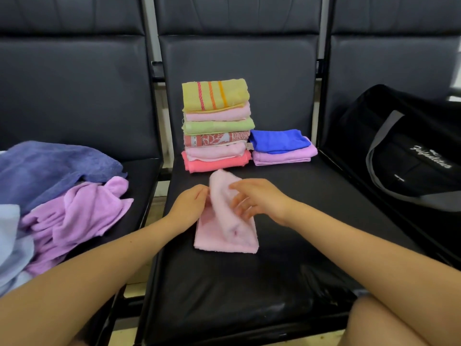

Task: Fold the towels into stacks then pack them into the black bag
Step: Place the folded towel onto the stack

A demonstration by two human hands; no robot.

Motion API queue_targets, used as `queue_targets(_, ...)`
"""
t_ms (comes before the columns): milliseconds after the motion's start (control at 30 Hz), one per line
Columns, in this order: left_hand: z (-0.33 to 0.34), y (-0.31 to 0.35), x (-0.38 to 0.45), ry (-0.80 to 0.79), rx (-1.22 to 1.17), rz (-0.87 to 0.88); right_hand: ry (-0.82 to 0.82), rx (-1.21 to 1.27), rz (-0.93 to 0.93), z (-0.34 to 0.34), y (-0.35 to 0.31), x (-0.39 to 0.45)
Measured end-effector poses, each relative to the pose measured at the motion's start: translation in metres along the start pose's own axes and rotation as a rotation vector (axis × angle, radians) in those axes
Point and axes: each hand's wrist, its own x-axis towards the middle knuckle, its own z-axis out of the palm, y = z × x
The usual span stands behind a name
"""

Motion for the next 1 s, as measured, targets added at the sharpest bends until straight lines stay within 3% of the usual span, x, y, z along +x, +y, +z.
queue_targets(100, -0.003, 0.003, -0.002, -0.002, -0.040, -0.049, -0.055, -0.114, 0.024, 0.004, 0.012, 0.003)
queue_targets(233, -0.002, 0.004, 0.000, -0.073, 0.016, -0.088, 0.117, -0.319, 0.005, -0.003, 0.043, 0.012)
queue_targets(333, -0.002, 0.006, 0.004, -0.099, 0.001, -0.144, 0.188, -0.325, 0.028, -0.004, 0.056, 0.016)
queue_targets(600, -0.008, 0.016, 0.007, -0.029, -0.479, -0.422, 0.143, -0.233, 0.168, 0.014, 0.055, 0.009)
queue_targets(700, -0.009, 0.013, 0.004, -0.036, -0.260, -0.332, 0.132, -0.388, 0.172, 0.028, 0.056, 0.008)
queue_targets(833, -0.004, 0.009, 0.002, -0.031, 0.011, -0.187, -0.072, -0.587, 0.137, 0.039, 0.044, 0.007)
queue_targets(933, -0.001, 0.008, 0.002, -0.032, 0.074, -0.152, -0.076, -0.444, 0.123, 0.031, 0.037, 0.001)
queue_targets(1000, 0.000, 0.010, 0.000, -0.043, 0.018, -0.192, -0.022, -0.136, 0.120, 0.025, 0.040, -0.001)
